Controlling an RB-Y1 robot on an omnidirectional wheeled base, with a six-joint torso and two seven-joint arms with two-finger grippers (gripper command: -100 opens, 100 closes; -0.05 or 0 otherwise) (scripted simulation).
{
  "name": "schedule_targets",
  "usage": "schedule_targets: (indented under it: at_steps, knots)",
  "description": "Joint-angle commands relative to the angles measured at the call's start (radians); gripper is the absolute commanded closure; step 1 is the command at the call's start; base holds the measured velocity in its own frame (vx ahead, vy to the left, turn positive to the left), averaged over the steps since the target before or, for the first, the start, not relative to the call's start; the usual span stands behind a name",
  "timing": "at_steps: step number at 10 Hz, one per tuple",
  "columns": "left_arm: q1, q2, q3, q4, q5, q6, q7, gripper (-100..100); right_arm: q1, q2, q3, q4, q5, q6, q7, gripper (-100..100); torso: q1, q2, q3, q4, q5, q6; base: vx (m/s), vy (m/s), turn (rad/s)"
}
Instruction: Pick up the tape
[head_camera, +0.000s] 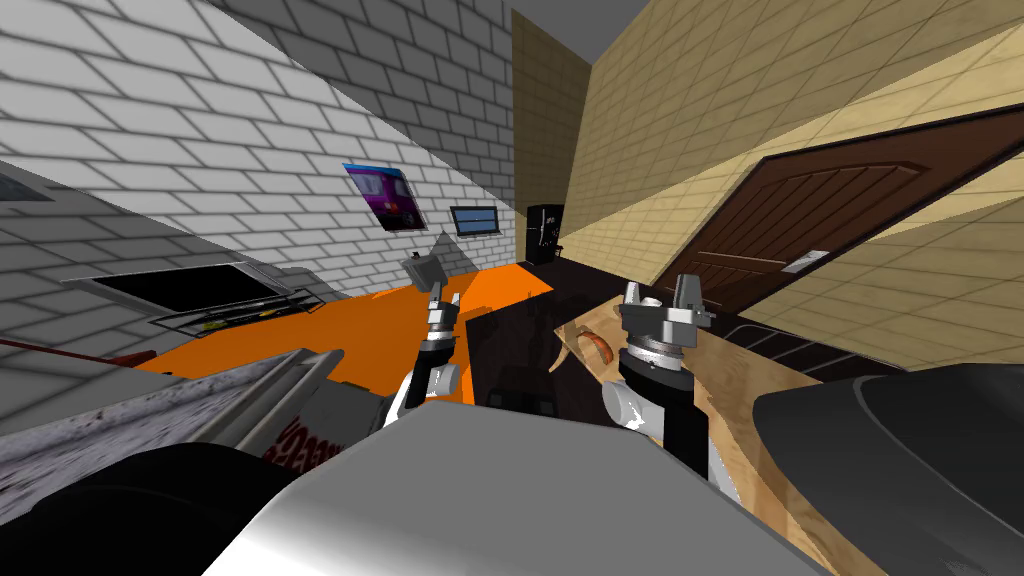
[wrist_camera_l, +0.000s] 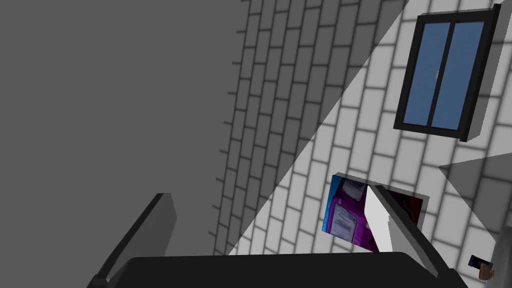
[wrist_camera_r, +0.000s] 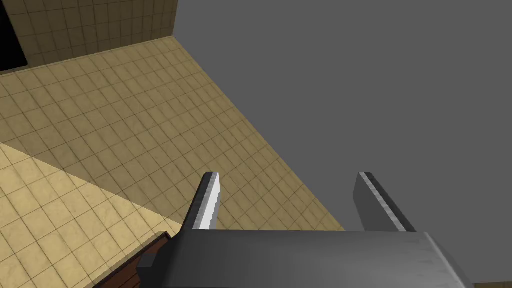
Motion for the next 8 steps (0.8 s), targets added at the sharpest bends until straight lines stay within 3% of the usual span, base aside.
schedule_targets:
  at_steps: [1,4,5,7,8]
  knots:
    - [0.0,0.0,0.0,0.0,0.0,0.0,0.0,0,-0.001,-0.042,-0.015,0.028,-0.031,0.031,-0.014,-100,0.0,0.0,0.0,0.0,0.0,0.0,-0.019,-0.01,0.047]
    - [0.0,0.0,0.0,0.0,0.0,0.0,0.0,0,-0.007,-0.108,-0.05,0.095,-0.108,0.101,-0.045,-100,-0.001,0.003,0.001,0.0,0.0,0.0,-0.047,-0.015,0.069]
    - [0.0,0.0,0.0,0.0,0.0,0.0,0.0,0,-0.007,-0.108,-0.05,0.095,-0.109,0.109,-0.045,-100,-0.001,0.004,0.002,0.001,0.0,0.0,-0.046,-0.003,0.028]
    - [0.0,0.0,0.0,0.0,0.0,0.0,0.0,0,-0.014,-0.151,-0.085,0.158,-0.183,0.167,-0.07,-100,-0.001,0.003,0.002,0.001,0.0,0.0,-0.048,-0.007,0.086]
    - [0.0,0.0,0.0,0.0,0.0,0.0,0.0,0,-0.014,-0.151,-0.085,0.158,-0.184,0.183,-0.07,-100,-0.001,0.003,0.002,0.001,0.0,0.0,-0.043,-0.008,0.027]
